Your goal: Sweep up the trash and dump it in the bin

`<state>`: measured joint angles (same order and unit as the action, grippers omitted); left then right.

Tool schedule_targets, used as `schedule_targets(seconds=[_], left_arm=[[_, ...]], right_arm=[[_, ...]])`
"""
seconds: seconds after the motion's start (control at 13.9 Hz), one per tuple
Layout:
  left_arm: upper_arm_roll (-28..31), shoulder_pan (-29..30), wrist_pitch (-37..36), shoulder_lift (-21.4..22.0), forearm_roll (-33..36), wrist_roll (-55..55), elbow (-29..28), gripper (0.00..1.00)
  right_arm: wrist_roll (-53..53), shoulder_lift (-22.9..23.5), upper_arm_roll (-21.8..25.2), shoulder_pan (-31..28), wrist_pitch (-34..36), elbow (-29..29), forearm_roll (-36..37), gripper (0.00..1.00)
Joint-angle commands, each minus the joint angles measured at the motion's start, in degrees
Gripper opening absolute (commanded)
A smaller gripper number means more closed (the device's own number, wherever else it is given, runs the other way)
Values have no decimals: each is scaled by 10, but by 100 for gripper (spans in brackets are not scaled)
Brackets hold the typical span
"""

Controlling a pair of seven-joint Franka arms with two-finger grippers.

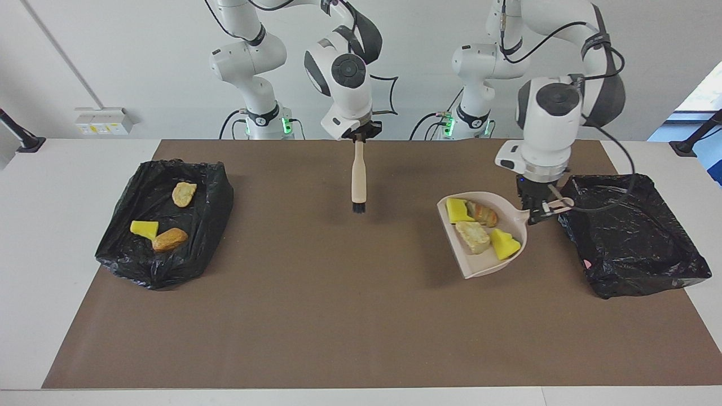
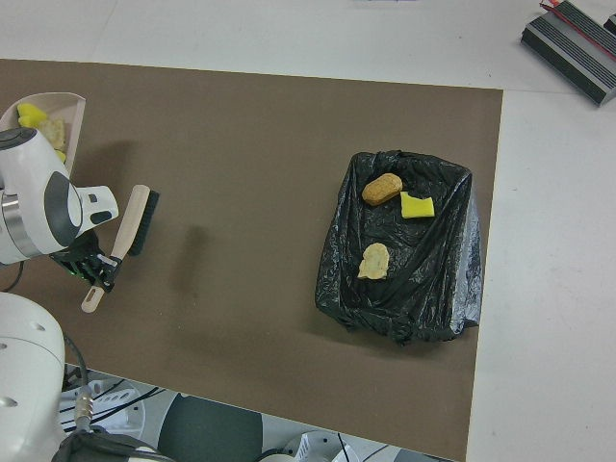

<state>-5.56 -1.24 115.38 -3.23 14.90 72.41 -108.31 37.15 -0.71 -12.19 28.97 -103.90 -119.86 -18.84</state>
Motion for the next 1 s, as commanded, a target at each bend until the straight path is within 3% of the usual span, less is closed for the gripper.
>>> schedule_targets(seconds=[0.0, 0.43, 0.65, 0.79, 0.93], left_arm=[[-6, 76, -2, 19, -45, 96, -4, 0], [-2, 239, -2, 10, -63, 199, 43, 0], [-2, 304, 3, -19, -59, 329, 100, 0], [1, 329, 11, -41, -28, 359, 131, 0], [1, 327, 53, -63, 61, 360, 147, 0]], right_arm=[[12, -24, 1, 6, -22, -51, -24, 0], [2, -70, 1, 5, -47, -135, -37, 0], [3, -72, 1, 27, -98, -172, -63, 0], [0, -68, 1, 49, -135, -188, -64, 0], [-8, -72, 1, 66, -139, -193, -62, 0]])
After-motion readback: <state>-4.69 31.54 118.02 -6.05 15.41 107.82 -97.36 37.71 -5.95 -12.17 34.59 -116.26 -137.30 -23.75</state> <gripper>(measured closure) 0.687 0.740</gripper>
